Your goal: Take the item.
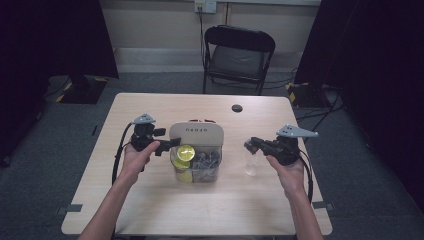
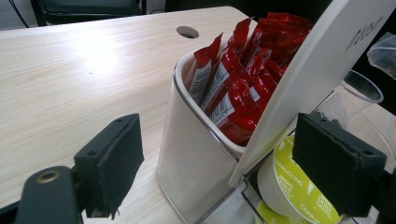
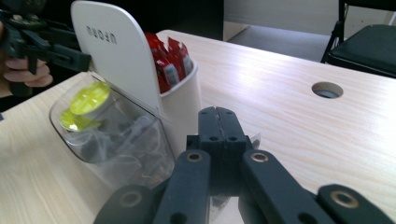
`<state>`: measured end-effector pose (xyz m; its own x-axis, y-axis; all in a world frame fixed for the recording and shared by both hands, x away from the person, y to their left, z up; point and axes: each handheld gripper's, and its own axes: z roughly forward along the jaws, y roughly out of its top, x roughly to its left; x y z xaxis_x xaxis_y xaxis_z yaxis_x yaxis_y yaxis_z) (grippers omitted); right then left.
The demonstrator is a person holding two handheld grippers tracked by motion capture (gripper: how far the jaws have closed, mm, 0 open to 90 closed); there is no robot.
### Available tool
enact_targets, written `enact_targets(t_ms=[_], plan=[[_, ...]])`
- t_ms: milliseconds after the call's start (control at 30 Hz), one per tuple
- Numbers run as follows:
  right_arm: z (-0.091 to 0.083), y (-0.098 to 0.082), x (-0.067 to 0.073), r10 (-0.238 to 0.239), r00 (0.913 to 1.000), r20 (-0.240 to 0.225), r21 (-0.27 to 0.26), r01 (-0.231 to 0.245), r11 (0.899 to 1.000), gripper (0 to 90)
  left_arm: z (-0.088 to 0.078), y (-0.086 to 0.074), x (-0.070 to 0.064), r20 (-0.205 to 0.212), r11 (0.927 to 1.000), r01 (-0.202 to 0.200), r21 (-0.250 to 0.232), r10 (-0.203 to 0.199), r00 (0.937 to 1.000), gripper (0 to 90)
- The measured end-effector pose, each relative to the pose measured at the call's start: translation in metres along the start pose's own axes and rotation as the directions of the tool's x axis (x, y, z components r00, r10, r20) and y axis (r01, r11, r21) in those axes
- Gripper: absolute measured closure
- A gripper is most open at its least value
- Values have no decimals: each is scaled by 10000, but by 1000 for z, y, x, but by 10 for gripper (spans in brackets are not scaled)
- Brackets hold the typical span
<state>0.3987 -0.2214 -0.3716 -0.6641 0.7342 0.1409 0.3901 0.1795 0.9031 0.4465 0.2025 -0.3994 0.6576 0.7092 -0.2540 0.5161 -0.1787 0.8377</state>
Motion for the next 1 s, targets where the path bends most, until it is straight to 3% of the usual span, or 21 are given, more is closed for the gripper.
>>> enact_targets(t_ms=[233,867,1000], plan=[[0,-9,-10,352,9992,186,146,-354,9993,900,0,0,0,-29,10000,-5,45,5,10000,159],[4,-25,-24,739,9964,411,510,-760,9958,900,-2,0,1,-69,10000,-2,31,2,10000,159],[4,-25,-24,725,9962,479,521,-750,9958,798,-1,0,1,-39,10000,0,34,0,10000,159]])
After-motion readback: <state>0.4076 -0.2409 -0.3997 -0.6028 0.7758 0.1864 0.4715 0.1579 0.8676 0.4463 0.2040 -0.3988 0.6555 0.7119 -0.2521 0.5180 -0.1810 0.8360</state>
